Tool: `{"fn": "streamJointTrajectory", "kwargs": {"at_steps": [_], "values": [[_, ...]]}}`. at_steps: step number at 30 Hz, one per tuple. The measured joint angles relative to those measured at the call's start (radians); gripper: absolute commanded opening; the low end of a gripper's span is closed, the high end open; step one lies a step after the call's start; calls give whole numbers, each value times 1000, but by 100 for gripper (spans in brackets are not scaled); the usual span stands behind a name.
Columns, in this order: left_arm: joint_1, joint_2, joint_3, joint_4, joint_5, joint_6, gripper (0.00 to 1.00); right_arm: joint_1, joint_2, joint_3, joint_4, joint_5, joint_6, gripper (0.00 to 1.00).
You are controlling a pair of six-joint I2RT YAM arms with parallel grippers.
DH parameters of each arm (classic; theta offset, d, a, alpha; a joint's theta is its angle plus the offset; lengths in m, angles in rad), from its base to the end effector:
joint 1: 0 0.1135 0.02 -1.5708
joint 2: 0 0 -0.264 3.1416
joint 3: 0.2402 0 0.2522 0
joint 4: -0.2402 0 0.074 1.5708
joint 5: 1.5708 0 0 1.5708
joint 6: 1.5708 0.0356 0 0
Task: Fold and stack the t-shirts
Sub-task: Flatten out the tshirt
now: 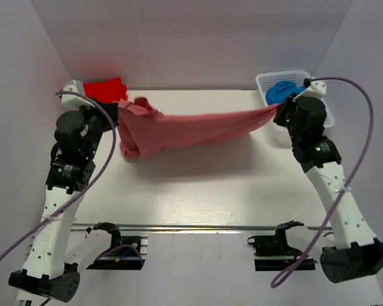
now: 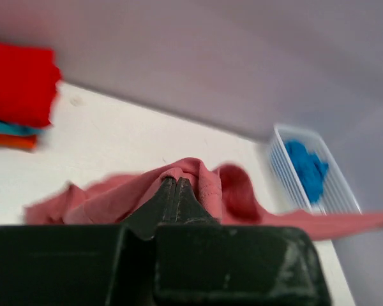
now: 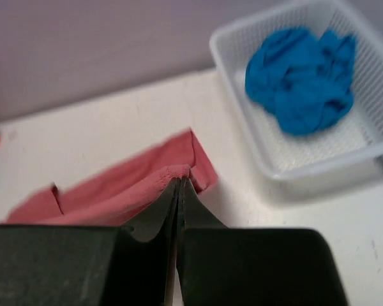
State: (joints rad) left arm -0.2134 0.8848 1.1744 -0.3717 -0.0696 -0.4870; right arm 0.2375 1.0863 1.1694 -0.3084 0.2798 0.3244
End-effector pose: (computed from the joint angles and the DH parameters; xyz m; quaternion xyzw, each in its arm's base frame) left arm 0.1760 -0.0356 0.4363 -0.1236 0.7250 -0.2083 0.6448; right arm 0.2372 0.0473 0.4031 0.1205 0.7700 0.0663 0.6231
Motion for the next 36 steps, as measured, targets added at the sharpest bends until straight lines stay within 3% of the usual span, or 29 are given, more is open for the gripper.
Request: {"fn": "streamJointTrajectory", "kwargs": {"at_steps": [4, 10, 17, 28, 36], "values": [[0, 38, 154, -35, -155, 14, 0, 0, -69, 74, 53, 92, -63, 0], [-9, 69, 372, -48, -196, 93, 0, 0, -80, 251, 89, 140, -173, 0], [-13, 101, 612, -51, -190, 199, 0, 2, -101, 448, 104, 116, -288, 0], [-13, 108, 951, -86, -102, 315, 0, 5, -207, 578, 102, -3, -373, 0], [-13, 99, 1016, -91, -23, 349, 0, 5, -294, 611, 104, -58, -404, 0]]}}
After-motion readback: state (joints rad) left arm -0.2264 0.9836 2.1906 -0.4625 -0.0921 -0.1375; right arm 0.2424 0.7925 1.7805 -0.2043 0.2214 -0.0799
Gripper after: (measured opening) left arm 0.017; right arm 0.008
